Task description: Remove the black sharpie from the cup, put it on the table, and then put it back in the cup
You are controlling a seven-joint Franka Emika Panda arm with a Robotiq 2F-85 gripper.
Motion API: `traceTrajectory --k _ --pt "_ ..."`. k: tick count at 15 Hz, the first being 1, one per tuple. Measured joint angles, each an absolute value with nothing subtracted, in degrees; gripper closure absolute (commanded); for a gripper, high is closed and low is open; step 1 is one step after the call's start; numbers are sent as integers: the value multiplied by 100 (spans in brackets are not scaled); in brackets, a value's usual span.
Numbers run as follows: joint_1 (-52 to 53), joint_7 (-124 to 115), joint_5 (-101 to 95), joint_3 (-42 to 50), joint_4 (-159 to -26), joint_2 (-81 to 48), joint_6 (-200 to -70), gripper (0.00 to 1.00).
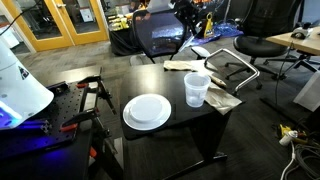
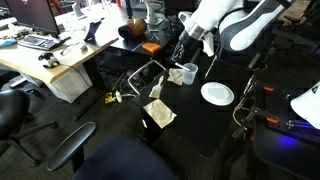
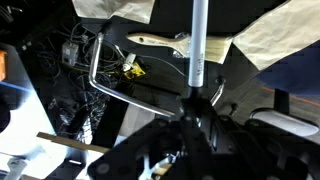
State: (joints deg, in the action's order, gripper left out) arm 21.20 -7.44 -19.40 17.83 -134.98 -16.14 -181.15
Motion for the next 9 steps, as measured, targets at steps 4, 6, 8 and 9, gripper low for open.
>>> traceTrajectory --k 4,6,8,9 --pt "2923 -1300 -2105 2822 -13497 -1617 -18192 86" --pt "2889 -1300 -2104 2751 -13497 -1636 -18192 86" --pt "2888 -1300 -2104 2741 -13497 -1639 -18192 96" --pt "2886 -1300 -2104 2741 -13497 -1639 -18192 96"
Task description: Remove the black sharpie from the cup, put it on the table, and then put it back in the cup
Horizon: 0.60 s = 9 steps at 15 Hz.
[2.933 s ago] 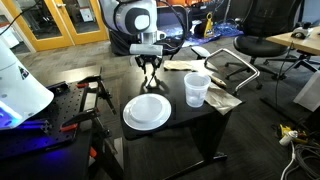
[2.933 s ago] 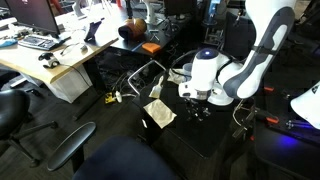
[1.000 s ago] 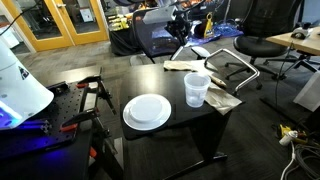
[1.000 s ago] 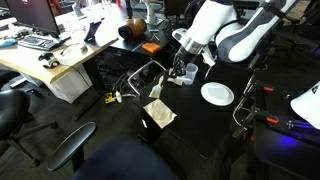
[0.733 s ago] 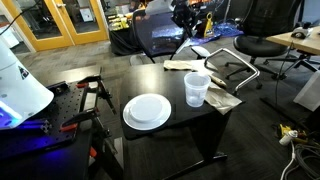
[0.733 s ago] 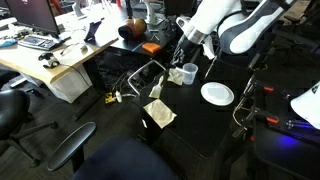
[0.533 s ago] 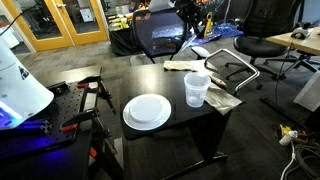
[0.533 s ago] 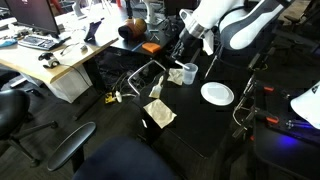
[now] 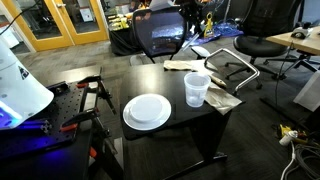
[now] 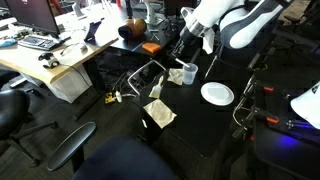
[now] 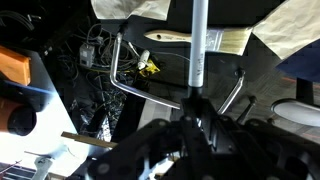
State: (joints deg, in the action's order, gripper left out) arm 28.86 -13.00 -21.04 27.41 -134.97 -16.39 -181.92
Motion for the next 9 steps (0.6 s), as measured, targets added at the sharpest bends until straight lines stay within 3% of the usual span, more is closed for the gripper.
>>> traceTrajectory --k 9 --pt "3990 -2199 -1973 4042 -12745 -2409 -18184 96"
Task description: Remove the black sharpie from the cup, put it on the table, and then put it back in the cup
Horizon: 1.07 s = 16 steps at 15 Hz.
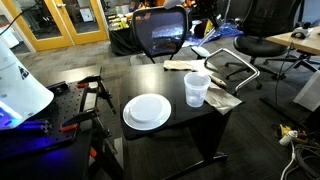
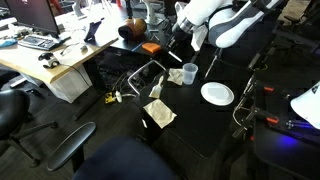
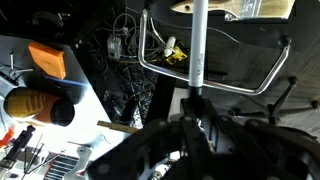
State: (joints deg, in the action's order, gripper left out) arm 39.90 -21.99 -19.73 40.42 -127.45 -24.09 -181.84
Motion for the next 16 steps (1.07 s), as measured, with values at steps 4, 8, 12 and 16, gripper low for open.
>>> traceTrajectory --k 4,8,12,16 --pt "4271 -2522 -1794 4304 -12455 -2714 -18151 96" --pt "4707 -3000 -1547 4795 -12276 -3041 -17992 96" --pt "5223 -3185 -710 5251 -12242 -3435 -17833 96" --pt "5673 -3191 175 5609 -12239 -3890 -17696 96"
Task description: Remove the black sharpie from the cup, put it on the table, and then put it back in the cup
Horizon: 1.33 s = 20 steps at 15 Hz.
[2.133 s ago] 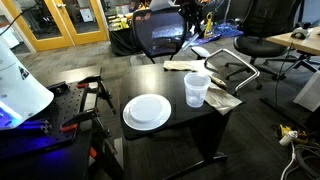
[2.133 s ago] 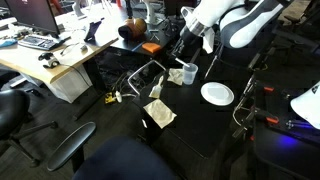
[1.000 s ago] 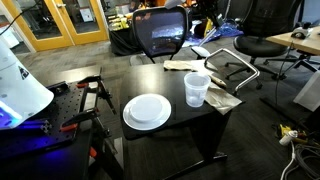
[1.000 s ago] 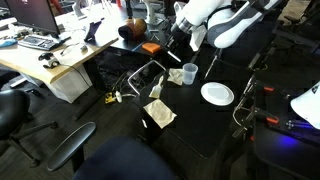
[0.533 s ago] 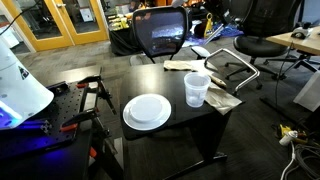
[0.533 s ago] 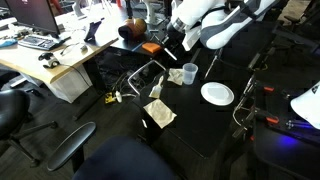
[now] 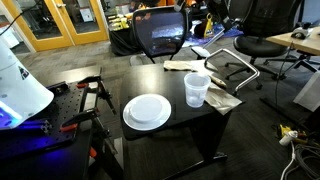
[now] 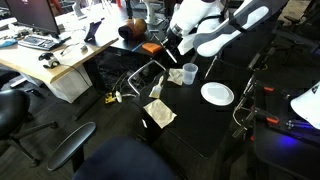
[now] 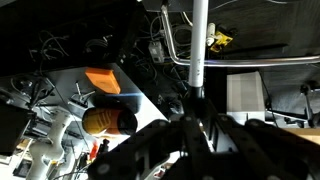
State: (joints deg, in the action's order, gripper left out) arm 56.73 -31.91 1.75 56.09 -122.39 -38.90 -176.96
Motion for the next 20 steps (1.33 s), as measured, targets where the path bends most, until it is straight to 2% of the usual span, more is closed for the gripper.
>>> traceTrajectory --k 12,20 --pt "6751 -4130 1162 6743 -12218 -5283 -16840 96" --pt "7069 -4957 1151 6961 -12219 -5836 -16212 96"
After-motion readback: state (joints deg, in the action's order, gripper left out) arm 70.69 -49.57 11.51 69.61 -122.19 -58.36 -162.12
